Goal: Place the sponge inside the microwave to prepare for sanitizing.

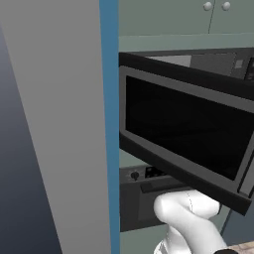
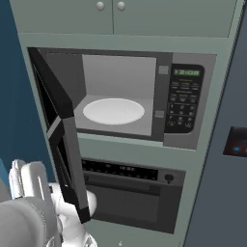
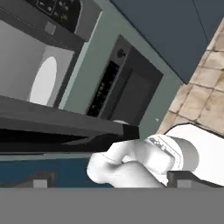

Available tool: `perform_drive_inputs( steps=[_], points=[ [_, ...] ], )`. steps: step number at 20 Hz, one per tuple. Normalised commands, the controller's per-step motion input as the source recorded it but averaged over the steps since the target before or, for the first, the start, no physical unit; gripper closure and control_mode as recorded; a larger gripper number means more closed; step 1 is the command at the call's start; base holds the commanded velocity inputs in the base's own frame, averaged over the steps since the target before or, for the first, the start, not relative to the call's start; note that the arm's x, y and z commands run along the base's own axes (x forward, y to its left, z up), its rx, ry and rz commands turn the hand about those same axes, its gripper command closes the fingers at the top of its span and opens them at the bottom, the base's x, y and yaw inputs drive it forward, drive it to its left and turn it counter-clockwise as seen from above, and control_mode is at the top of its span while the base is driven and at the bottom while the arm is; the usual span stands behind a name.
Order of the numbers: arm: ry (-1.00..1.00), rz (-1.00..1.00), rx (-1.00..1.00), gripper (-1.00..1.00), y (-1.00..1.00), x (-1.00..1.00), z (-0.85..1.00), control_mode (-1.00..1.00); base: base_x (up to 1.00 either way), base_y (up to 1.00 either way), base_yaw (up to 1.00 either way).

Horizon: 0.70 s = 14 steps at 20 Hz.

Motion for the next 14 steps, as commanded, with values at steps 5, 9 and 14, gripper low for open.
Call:
perform_drive_inputs(
  steps=[5, 9, 14],
  points=[
    [-0.12, 0.35, 0.75, -1.00, -0.64, 0.12, 0.00, -1.00, 0.00, 0.00, 0.00],
    [-0.19, 0.41, 0.49, -1.00, -0.45, 0.44, -0.16, -1.00, 0.00, 0.00, 0.00],
    [-0.24, 0.32, 0.14, -1.00, -0.04, 0.52, -0.40, -1.00, 0.00, 0.00, 0.00]
  ],
)
